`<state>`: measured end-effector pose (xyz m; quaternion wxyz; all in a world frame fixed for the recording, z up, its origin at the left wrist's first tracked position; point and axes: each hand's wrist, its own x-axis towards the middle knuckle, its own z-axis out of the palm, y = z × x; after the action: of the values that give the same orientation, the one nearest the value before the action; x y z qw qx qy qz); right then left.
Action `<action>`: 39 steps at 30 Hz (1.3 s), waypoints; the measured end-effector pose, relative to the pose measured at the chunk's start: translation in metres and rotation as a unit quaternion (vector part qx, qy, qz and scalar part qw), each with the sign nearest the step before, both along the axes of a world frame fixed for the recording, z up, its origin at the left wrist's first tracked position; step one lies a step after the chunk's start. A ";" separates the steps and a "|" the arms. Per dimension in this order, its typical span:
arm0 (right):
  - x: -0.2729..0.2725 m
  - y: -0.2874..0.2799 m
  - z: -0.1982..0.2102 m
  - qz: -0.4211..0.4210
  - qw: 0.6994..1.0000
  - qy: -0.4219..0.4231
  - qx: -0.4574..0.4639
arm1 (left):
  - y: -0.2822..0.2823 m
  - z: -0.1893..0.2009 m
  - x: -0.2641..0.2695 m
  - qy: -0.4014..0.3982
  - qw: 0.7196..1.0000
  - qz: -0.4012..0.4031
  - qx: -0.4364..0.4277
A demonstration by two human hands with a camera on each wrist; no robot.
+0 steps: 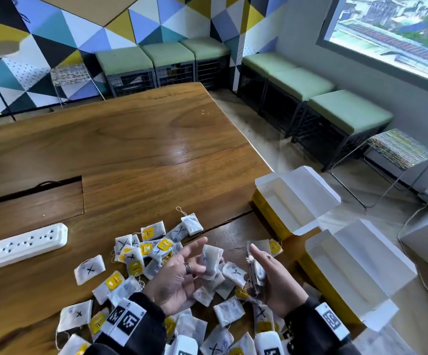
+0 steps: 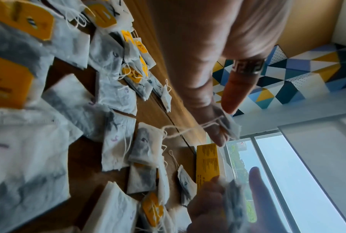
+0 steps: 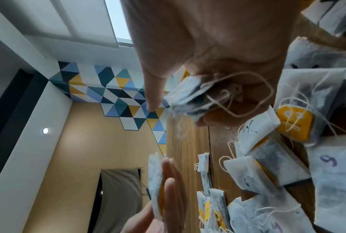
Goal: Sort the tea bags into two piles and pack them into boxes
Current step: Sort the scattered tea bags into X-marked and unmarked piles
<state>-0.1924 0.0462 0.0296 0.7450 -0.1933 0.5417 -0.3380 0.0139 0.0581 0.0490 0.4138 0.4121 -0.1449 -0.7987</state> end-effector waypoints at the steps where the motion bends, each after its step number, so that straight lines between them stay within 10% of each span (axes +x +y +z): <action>1: 0.001 -0.001 0.000 0.012 0.999 0.023 -0.024 | 0.001 -0.002 0.003 -0.029 1.000 -0.003 0.000; 4: 0.006 -0.004 -0.001 0.156 0.964 0.174 -0.130 | 0.003 -0.008 0.009 -0.101 0.995 -0.009 0.014; 9: 0.022 0.010 -0.011 0.527 0.632 0.485 -0.295 | 0.009 -0.014 0.016 -0.157 0.987 -0.010 0.023; 13: 0.032 0.021 -0.016 0.532 0.548 0.548 -0.340 | 0.015 -0.019 0.021 -0.148 0.987 0.023 0.061; 17: 0.029 0.024 -0.008 0.469 0.580 0.557 -0.366 | 0.023 -0.023 0.033 -0.103 0.991 0.036 0.075; 21: 0.042 0.025 0.015 0.319 0.791 0.397 -0.339 | 0.036 -0.027 0.031 -0.013 0.999 0.006 0.039; 26: 0.071 0.014 0.015 0.238 0.916 0.207 -0.248 | 0.038 -0.022 0.018 -0.009 1.000 -0.012 0.027; 29: 0.069 -0.002 0.002 0.206 0.899 0.311 -0.230 | 0.043 -0.026 0.030 -0.099 0.992 0.040 0.071; 33: 0.075 -0.011 -0.015 0.359 0.733 0.540 -0.203 | 0.042 -0.025 0.049 -0.109 0.987 0.078 0.088; 35: 0.073 -0.010 -0.022 0.382 0.704 0.565 -0.198 | 0.035 -0.020 0.042 -0.239 0.970 -0.010 0.036; 39: 0.062 -0.007 -0.024 0.309 0.746 0.544 -0.230 | 0.015 -0.027 0.018 -0.583 0.769 -0.209 -0.158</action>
<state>-0.1305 0.0390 0.0059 0.3209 -0.6663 0.6719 -0.0414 0.0316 0.0735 0.0217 0.1322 0.6871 -0.5649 -0.4375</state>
